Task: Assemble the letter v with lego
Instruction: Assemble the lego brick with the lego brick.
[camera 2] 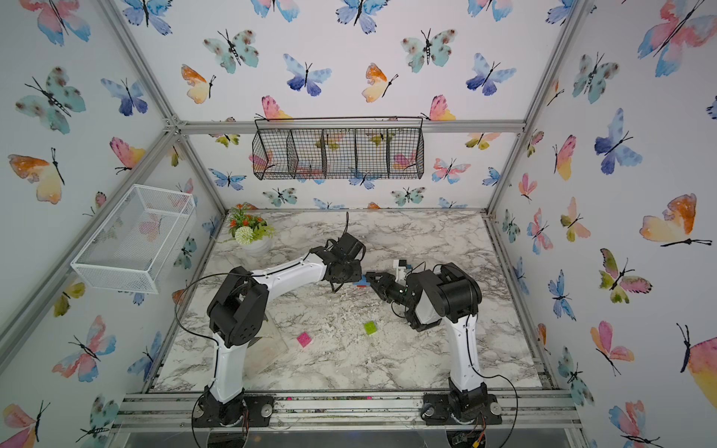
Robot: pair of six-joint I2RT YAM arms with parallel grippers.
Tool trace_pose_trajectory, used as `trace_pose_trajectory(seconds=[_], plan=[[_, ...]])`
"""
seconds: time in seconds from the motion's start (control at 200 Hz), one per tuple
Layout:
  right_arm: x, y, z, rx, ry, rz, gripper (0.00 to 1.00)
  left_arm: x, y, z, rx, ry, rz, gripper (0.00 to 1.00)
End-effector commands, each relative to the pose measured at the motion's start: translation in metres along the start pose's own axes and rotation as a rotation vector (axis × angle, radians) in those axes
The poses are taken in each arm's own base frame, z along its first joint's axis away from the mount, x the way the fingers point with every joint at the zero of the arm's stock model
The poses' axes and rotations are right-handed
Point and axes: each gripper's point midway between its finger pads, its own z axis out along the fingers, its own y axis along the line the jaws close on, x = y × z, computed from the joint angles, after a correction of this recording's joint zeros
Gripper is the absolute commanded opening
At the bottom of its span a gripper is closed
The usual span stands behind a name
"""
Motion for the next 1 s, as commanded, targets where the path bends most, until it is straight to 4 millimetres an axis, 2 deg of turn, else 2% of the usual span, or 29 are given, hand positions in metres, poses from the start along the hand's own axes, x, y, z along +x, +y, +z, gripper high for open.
trace_pose_trajectory(seconds=[0.0,0.24,0.43,0.716,0.871,0.956,0.996], plan=[[0.01,-0.022,-0.002,0.075,0.028,0.032,0.34,0.035,0.029,0.026,-0.137,0.112,0.061,0.18],[0.011,-0.023,-0.002,0.073,0.029,0.037,0.33,0.038,0.032,0.03,-0.166,0.13,0.087,0.17],[0.01,-0.021,-0.002,0.072,0.026,0.033,0.33,0.053,0.028,0.041,-0.132,0.202,0.103,0.16],[0.01,-0.022,-0.002,0.077,0.027,0.031,0.33,0.054,0.027,0.043,-0.134,0.217,0.113,0.16],[0.011,-0.024,-0.003,0.081,0.029,0.031,0.32,0.038,0.01,0.029,-0.047,0.172,0.092,0.24],[0.011,-0.024,-0.002,0.087,0.032,0.029,0.32,0.021,0.0,0.018,-0.011,0.132,0.083,0.39],[0.011,-0.025,-0.002,0.09,0.034,0.029,0.32,0.012,-0.004,0.012,0.006,0.112,0.08,0.43]])
